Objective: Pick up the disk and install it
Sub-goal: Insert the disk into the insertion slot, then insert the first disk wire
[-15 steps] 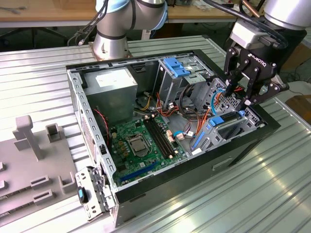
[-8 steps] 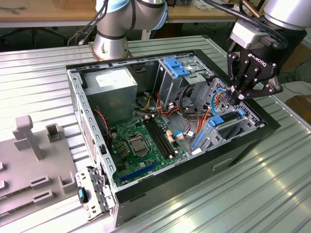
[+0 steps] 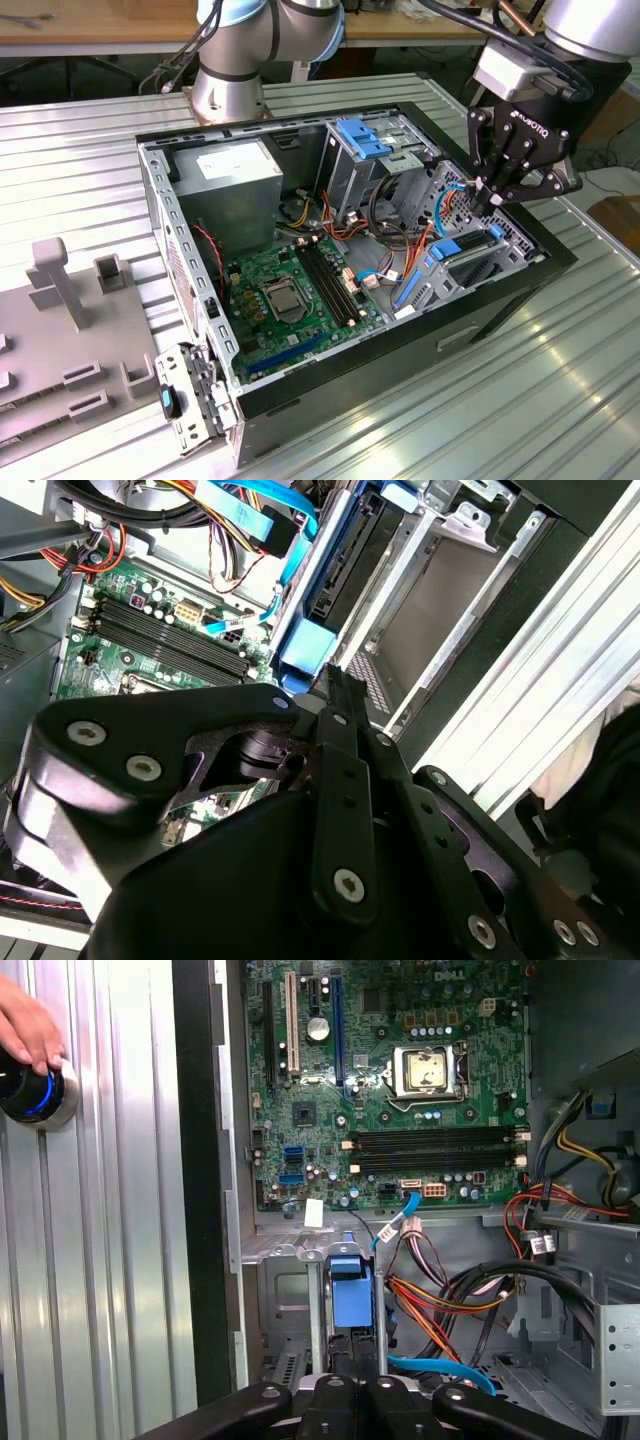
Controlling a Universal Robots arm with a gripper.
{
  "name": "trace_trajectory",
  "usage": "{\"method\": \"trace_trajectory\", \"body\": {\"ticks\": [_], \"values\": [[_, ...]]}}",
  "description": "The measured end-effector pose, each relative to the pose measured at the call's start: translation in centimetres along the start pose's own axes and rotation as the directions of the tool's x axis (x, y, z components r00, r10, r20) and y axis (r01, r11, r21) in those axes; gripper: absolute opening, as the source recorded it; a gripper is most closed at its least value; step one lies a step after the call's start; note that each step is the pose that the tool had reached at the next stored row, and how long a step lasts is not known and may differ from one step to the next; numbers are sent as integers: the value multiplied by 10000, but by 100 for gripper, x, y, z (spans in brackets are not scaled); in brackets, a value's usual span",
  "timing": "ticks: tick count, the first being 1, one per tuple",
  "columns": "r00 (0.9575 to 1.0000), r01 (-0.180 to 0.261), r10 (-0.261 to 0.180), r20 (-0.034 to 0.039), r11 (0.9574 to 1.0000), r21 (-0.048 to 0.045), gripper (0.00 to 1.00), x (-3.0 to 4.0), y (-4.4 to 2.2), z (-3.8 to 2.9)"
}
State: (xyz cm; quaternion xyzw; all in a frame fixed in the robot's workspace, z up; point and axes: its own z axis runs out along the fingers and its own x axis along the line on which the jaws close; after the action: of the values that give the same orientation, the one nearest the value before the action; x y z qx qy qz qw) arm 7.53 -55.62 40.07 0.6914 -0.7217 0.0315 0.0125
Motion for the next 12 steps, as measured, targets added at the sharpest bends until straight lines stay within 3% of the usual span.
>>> {"method": "trace_trajectory", "body": {"ticks": [12], "values": [[10000, 3, -3, 1, 10000, 0, 11, 4, -20, 1]]}}
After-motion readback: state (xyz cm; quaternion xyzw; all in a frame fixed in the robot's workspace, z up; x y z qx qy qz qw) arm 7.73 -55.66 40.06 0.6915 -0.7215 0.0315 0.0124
